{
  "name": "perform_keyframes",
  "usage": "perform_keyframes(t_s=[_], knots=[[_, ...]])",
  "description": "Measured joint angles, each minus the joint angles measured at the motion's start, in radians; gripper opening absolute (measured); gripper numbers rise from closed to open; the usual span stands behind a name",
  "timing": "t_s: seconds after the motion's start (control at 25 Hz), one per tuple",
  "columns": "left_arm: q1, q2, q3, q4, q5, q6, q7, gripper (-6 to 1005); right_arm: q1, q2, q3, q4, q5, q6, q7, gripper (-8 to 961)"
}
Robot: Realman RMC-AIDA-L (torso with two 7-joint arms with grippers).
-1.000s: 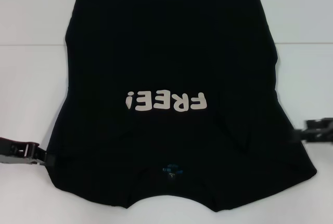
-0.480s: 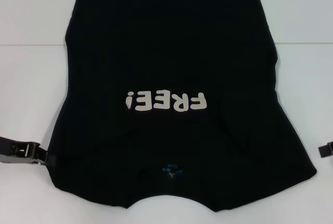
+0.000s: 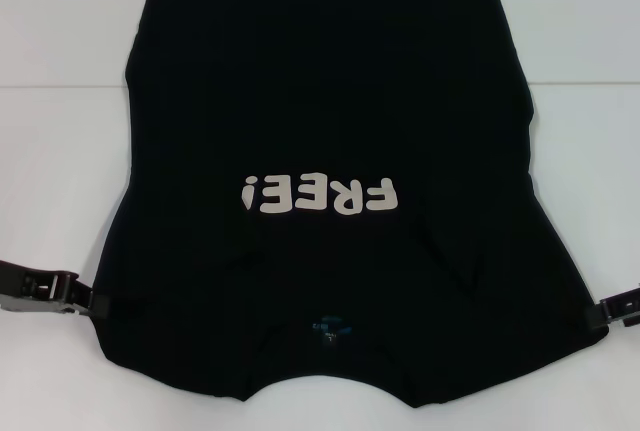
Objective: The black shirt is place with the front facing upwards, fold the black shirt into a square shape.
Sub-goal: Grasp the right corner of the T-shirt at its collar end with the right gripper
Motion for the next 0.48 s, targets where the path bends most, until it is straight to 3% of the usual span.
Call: perform_keyframes(t_s=[0.48], knots=[[-0.004, -0.001, 0.000, -0.001, 0.000, -0.001, 0.000, 63, 0.022, 0.014, -0.019, 0.033, -0.002, 0.032, -0.009, 722]])
